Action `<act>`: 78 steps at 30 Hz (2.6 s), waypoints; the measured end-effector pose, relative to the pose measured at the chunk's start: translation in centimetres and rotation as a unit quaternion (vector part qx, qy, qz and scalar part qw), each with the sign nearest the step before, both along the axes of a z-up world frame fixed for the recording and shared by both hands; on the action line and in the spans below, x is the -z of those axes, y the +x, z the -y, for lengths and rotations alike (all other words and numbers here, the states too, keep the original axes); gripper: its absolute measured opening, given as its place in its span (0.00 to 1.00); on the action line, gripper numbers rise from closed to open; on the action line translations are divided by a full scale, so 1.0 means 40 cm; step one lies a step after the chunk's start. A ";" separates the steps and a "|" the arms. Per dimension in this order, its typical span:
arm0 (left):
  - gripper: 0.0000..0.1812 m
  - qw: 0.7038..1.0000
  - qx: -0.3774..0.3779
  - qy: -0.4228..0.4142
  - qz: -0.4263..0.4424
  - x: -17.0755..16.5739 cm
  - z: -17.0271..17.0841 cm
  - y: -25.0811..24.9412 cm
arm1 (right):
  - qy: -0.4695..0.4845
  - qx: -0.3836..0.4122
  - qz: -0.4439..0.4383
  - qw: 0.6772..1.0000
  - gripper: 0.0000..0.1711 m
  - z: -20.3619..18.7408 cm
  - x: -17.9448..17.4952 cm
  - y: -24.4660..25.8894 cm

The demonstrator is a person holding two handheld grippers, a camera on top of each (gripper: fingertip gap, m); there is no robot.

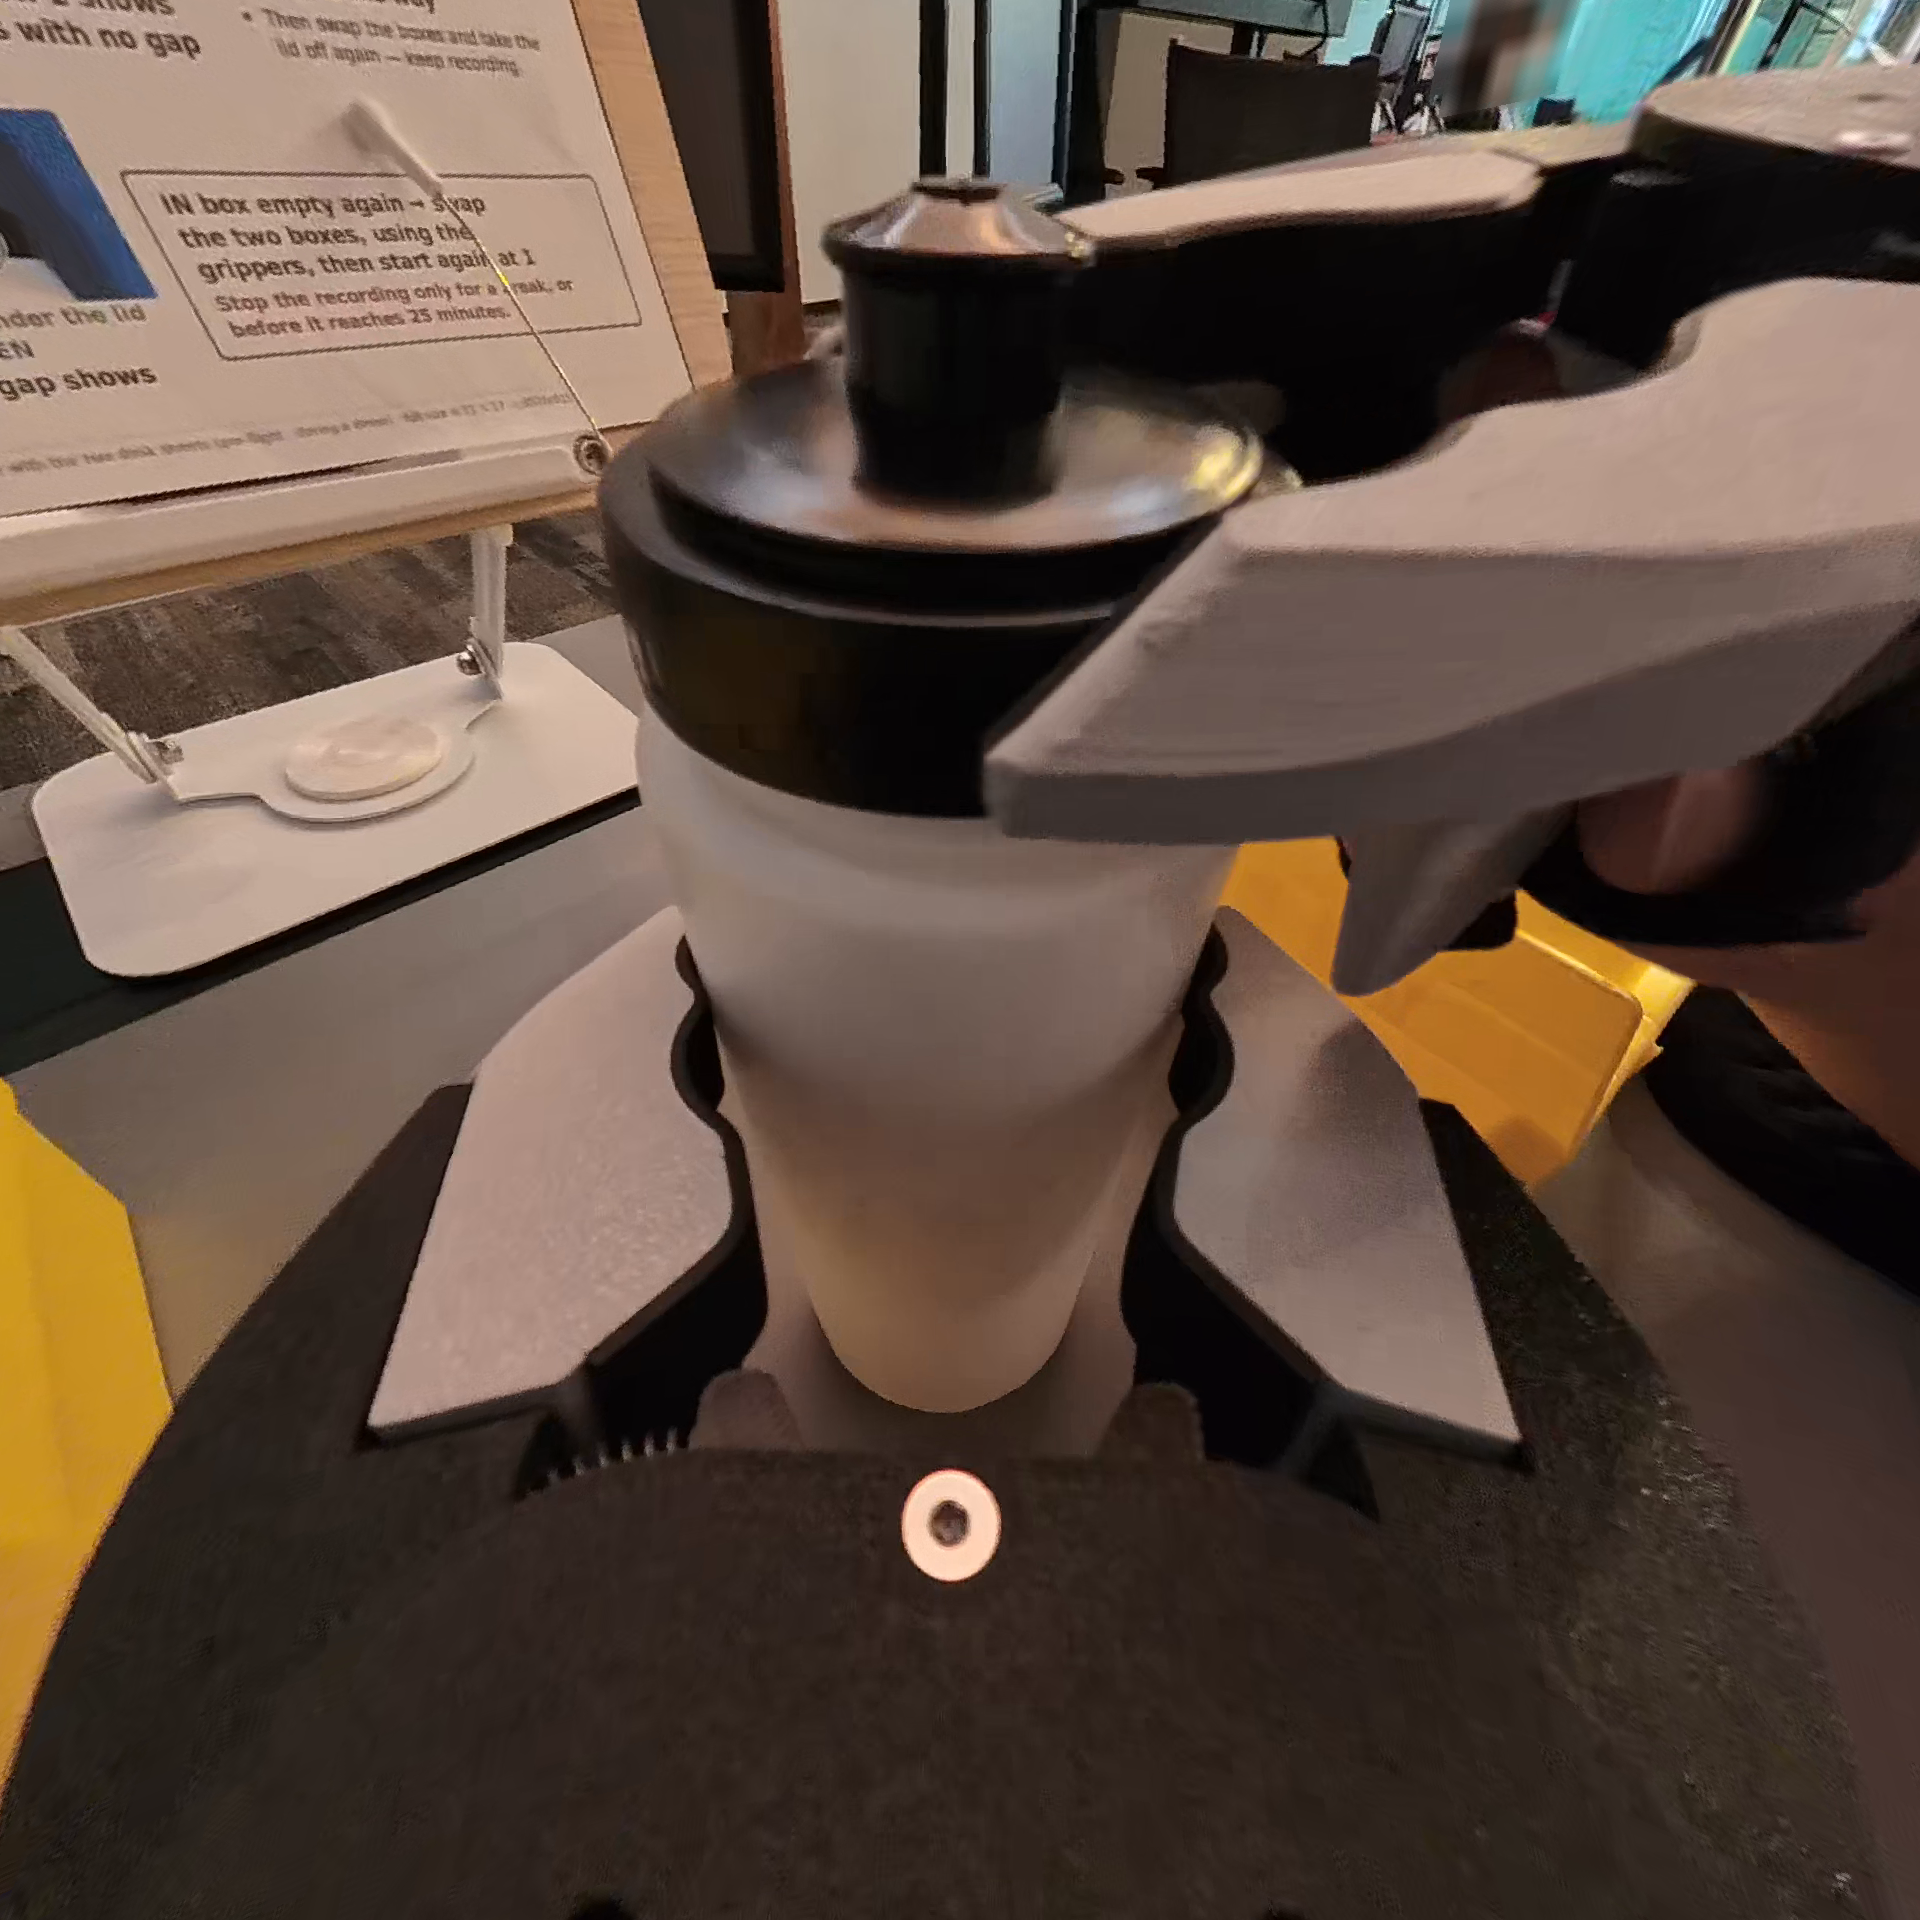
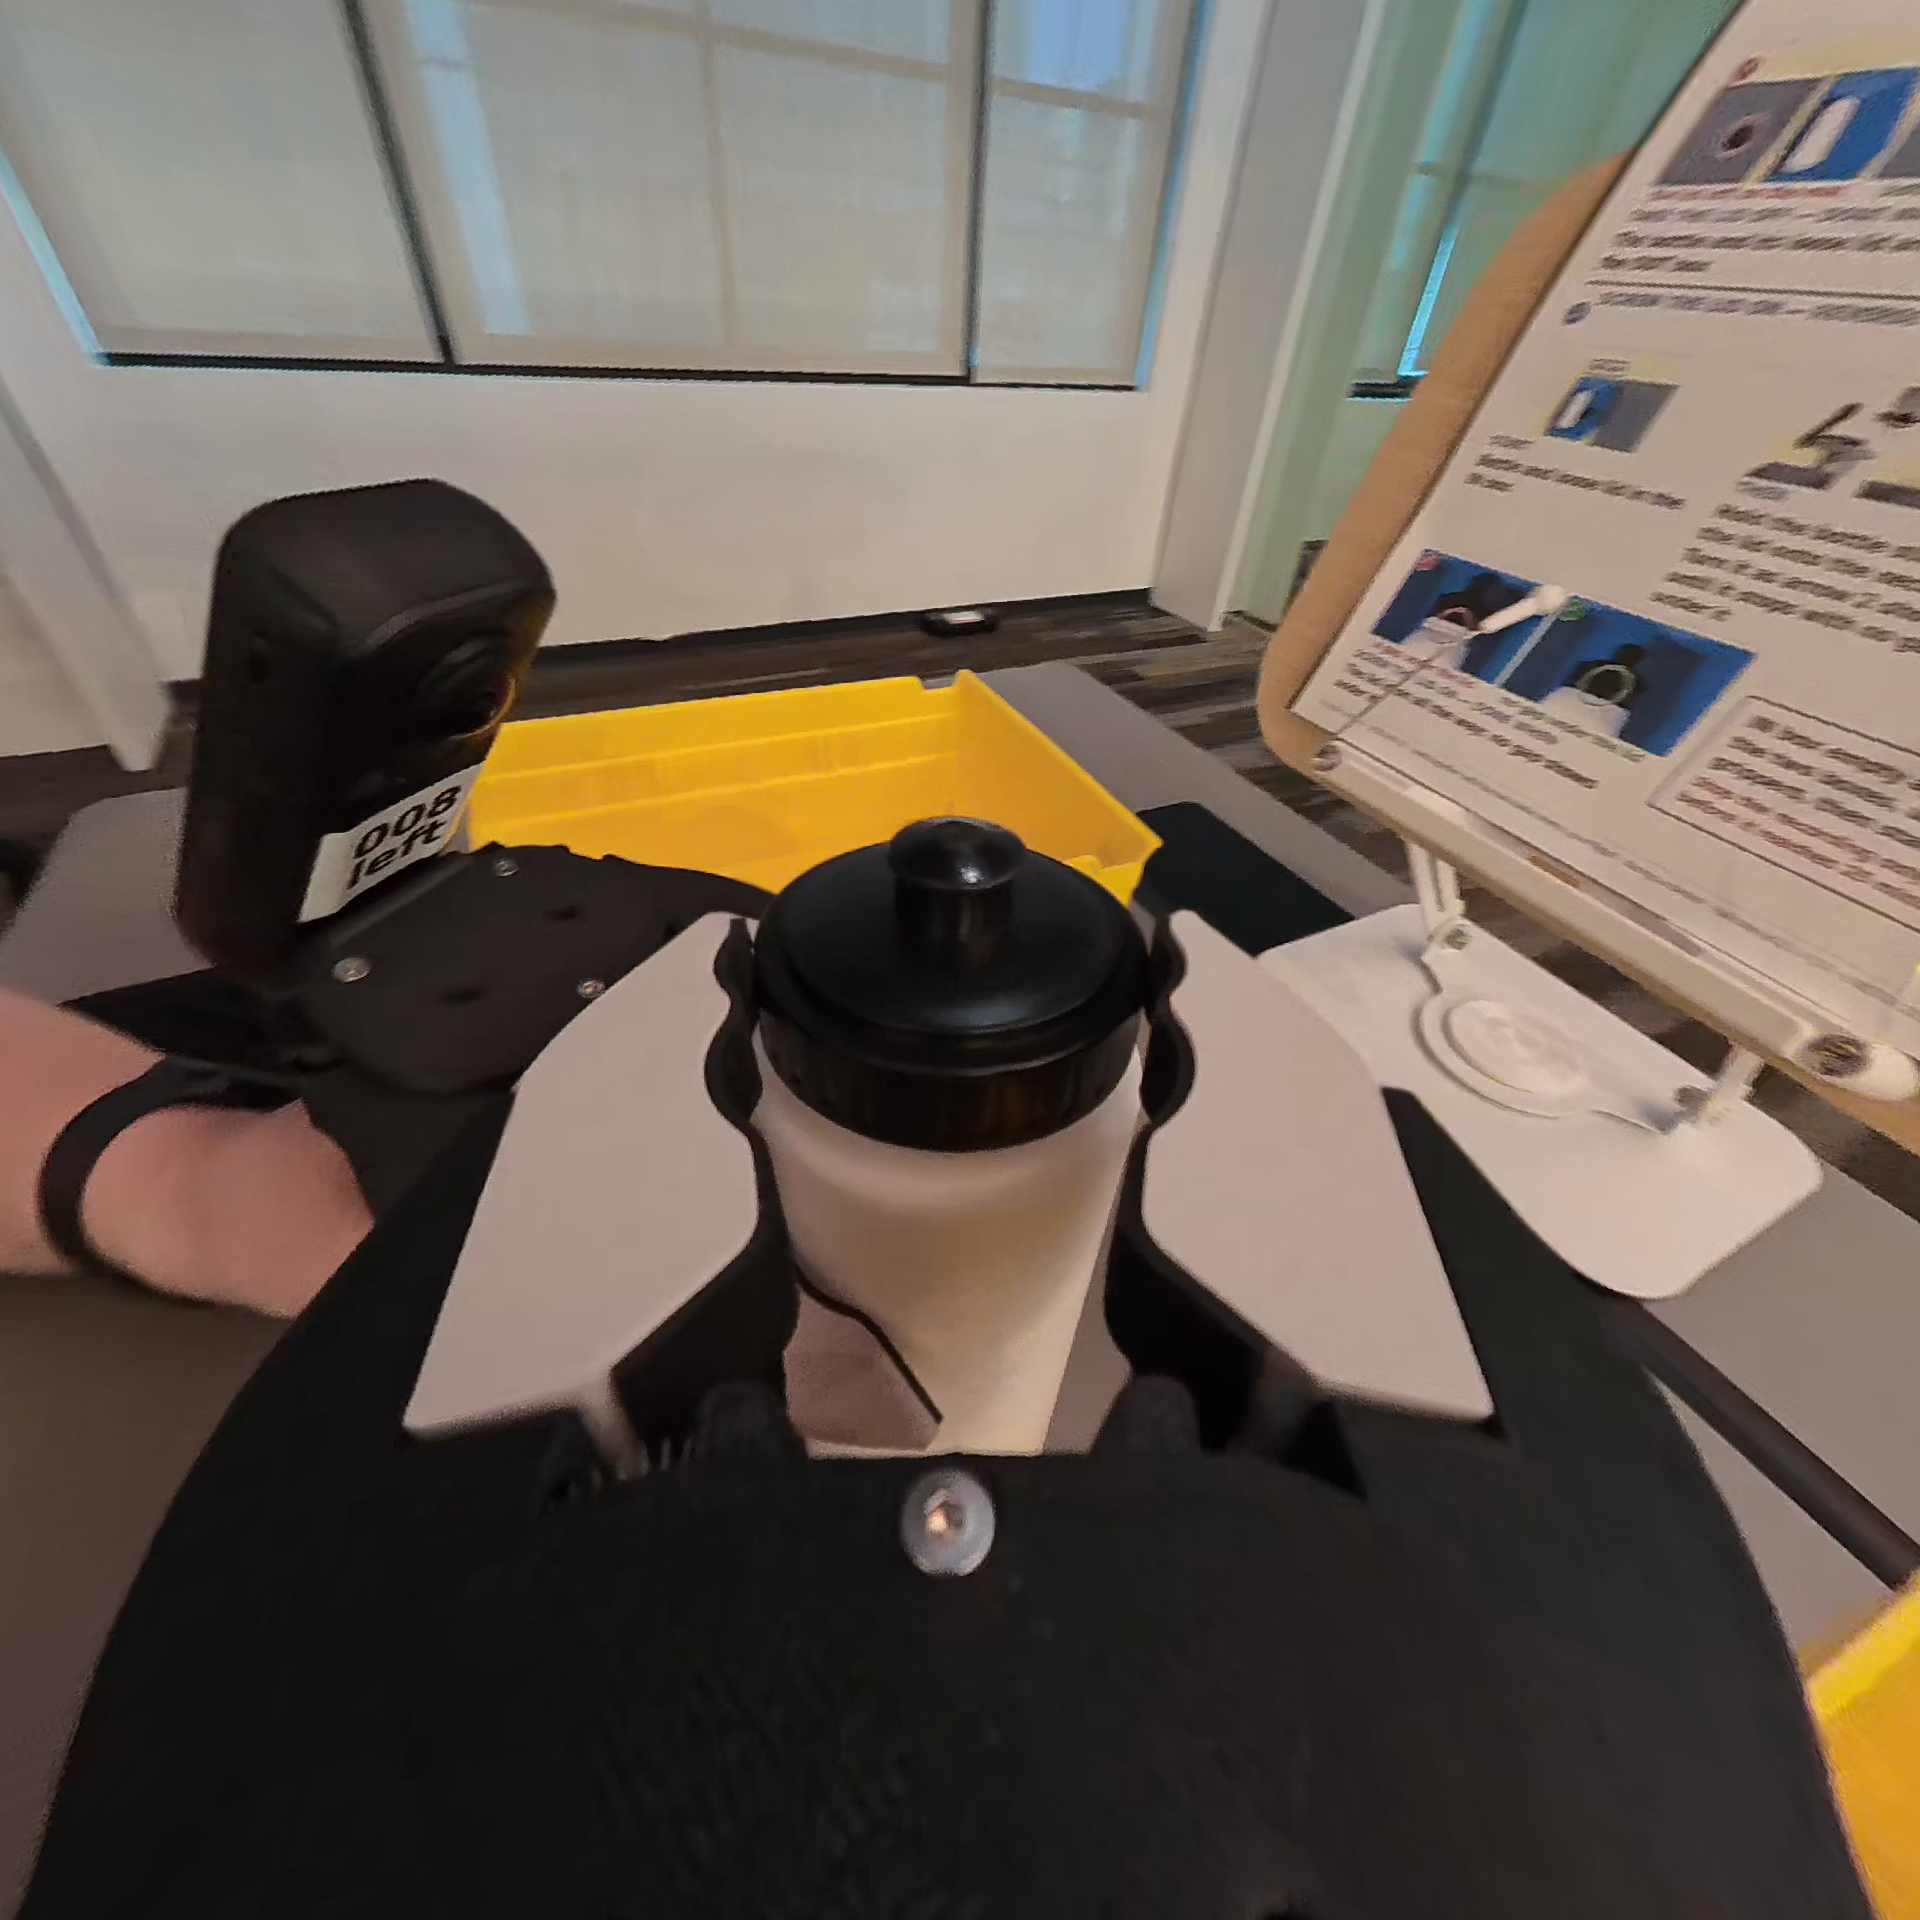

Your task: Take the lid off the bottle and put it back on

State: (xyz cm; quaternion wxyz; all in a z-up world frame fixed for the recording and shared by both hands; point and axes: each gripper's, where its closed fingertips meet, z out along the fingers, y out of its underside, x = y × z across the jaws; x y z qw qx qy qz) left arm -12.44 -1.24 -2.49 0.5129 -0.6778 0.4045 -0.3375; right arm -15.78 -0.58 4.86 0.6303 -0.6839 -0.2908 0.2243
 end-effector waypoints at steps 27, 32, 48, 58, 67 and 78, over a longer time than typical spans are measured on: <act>0.47 1.000 -0.009 0.017 -0.006 0.004 -0.016 -0.006 | 0.005 0.016 0.016 1.000 0.42 -0.006 0.011 0.003; 0.48 0.999 0.027 0.031 -0.011 0.004 -0.001 0.009 | -0.008 -0.089 0.009 0.996 0.44 0.012 0.006 0.017; 0.47 1.000 -0.007 0.011 -0.013 0.005 -0.011 -0.004 | 0.004 0.050 -0.002 0.999 0.42 -0.007 0.005 0.004; 0.47 0.993 0.116 0.014 -0.001 0.005 0.067 0.046 | -0.014 -0.170 0.003 0.985 0.45 0.053 0.003 0.009; 0.47 0.999 0.017 0.018 -0.027 0.007 0.019 0.015 | -0.005 0.033 -0.007 0.999 0.45 -0.005 0.002 0.004; 0.47 0.998 0.063 0.023 -0.019 0.006 0.032 0.027 | -0.022 -0.116 0.033 0.992 0.47 0.027 0.019 0.007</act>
